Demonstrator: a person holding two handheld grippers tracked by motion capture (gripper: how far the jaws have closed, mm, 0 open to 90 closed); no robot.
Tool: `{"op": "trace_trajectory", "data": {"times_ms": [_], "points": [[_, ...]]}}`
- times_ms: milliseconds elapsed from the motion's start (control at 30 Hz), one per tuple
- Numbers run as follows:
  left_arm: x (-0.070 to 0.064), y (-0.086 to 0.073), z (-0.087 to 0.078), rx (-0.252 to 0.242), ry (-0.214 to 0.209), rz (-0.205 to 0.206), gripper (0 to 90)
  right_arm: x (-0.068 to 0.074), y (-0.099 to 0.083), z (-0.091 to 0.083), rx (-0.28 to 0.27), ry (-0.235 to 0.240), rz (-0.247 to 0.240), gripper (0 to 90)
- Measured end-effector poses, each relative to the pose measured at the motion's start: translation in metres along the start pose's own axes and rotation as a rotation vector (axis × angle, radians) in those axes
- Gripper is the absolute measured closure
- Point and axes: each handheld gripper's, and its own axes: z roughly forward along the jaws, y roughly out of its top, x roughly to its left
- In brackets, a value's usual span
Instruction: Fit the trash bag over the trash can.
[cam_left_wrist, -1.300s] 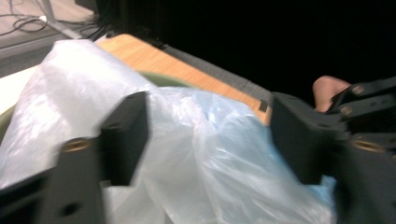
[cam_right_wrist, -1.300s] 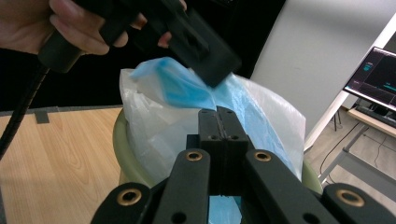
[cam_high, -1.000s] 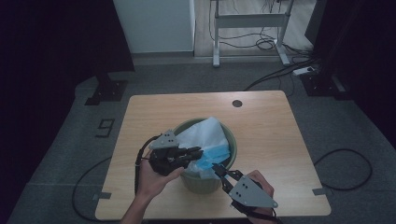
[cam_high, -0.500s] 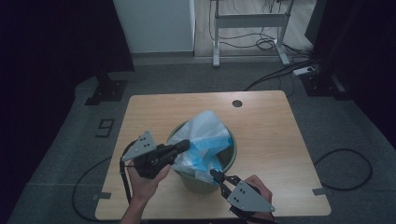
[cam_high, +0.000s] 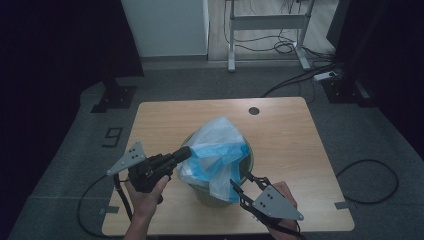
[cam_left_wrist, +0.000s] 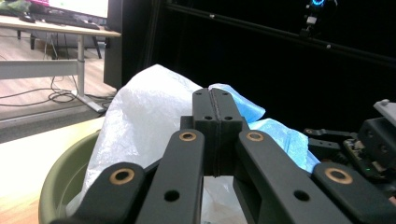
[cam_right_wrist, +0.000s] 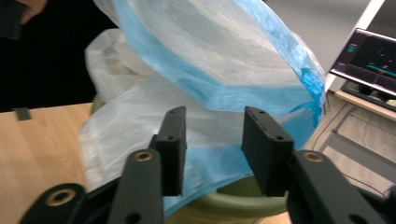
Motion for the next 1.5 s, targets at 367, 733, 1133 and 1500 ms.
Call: {"op": "trace_trajectory", "data": {"times_ms": [367,733,1133,1500], "points": [[-0.002,0.007,-0.001,-0.023,-0.004,-0.011,89.6,-0.022,0.000,0.011,0.020,-0.063,0.110,55.3],[-0.003,0.002,0.002,-0.032,0.000,-0.006,89.6,-0.033,0.001,0.021,0.017,-0.032,0.272,54.7],[-0.005,-0.003,0.000,-0.032,-0.011,0.002,89.6,-0.043,0.000,0.034,0.005,-0.021,0.428,57.5],[-0.004,-0.013,-0.002,-0.046,-0.024,0.008,89.6,-0.062,0.004,0.039,-0.062,0.009,0.552,89.1]]}}
